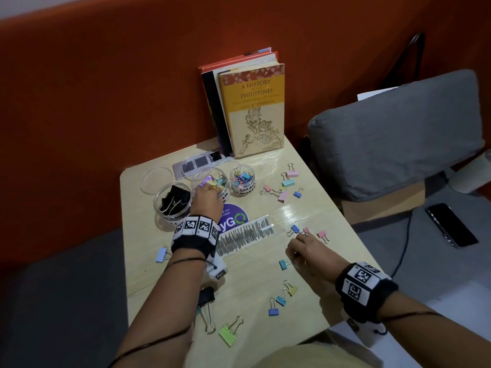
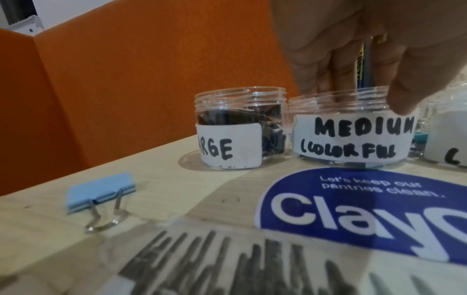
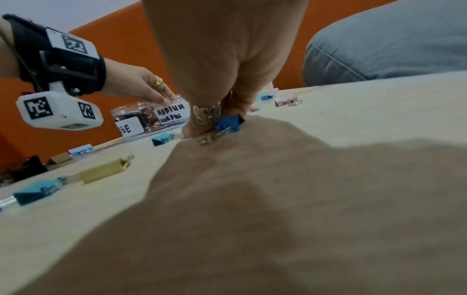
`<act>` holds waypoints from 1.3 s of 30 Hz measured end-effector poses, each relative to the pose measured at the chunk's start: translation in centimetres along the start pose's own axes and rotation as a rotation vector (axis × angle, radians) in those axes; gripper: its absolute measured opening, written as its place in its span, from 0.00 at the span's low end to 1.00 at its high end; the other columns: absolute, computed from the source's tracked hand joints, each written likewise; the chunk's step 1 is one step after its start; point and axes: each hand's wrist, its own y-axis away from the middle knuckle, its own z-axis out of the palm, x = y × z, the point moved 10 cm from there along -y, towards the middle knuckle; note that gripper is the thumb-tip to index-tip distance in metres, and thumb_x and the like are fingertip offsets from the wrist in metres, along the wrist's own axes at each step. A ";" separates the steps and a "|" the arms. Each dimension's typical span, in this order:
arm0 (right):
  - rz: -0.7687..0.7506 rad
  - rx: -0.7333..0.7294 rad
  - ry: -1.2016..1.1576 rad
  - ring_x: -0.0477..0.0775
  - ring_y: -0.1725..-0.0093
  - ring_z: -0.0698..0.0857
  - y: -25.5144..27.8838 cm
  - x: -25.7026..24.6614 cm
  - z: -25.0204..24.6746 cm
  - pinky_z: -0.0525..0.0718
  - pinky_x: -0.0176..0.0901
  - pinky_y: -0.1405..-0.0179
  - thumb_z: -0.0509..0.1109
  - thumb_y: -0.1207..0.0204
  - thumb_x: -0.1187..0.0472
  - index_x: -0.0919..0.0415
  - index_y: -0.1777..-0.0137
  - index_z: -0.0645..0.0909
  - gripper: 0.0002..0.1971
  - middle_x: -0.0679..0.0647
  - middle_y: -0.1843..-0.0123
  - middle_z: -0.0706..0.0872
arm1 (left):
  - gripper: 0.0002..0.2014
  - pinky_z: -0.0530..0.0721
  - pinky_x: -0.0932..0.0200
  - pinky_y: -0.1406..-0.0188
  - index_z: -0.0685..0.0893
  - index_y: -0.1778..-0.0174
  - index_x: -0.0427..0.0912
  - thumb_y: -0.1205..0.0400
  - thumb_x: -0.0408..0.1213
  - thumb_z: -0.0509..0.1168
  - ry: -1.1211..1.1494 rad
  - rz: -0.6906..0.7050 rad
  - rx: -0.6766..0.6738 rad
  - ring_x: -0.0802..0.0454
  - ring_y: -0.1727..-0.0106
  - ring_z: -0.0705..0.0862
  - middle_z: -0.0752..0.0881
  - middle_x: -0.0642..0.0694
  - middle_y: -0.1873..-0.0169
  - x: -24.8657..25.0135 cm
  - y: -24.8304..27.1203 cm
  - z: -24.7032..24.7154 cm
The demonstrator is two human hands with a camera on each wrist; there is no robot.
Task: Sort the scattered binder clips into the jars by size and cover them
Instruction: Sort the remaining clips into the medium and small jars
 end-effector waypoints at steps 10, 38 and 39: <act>-0.008 0.028 0.060 0.61 0.44 0.78 -0.3 -1.3 -0.4 0.73 0.48 0.34 0.62 0.23 0.65 0.67 0.48 0.79 0.08 0.63 0.46 0.81 | 0.06 0.84 0.63 0.53 0.80 0.51 0.50 0.21 0.38 0.68 0.197 0.260 -0.276 0.60 0.55 0.81 0.81 0.54 0.50 9.0 10.3 5.0; 0.171 0.175 -0.180 0.60 0.41 0.81 -4.1 2.2 -3.6 0.77 0.41 0.40 0.64 0.24 0.69 0.65 0.40 0.82 0.14 0.62 0.43 0.83 | 0.12 0.77 0.59 0.38 0.82 0.44 0.39 0.23 0.29 0.69 0.414 0.094 0.149 0.46 0.42 0.81 0.80 0.41 0.43 7.1 -1.8 -1.1; 0.180 0.211 -0.209 0.61 0.44 0.82 -4.4 2.5 -4.1 0.78 0.40 0.42 0.66 0.25 0.70 0.65 0.42 0.83 0.13 0.63 0.45 0.85 | 0.12 0.75 0.59 0.38 0.82 0.43 0.40 0.22 0.30 0.68 0.394 0.085 0.144 0.45 0.40 0.80 0.80 0.41 0.42 6.9 -2.5 -1.0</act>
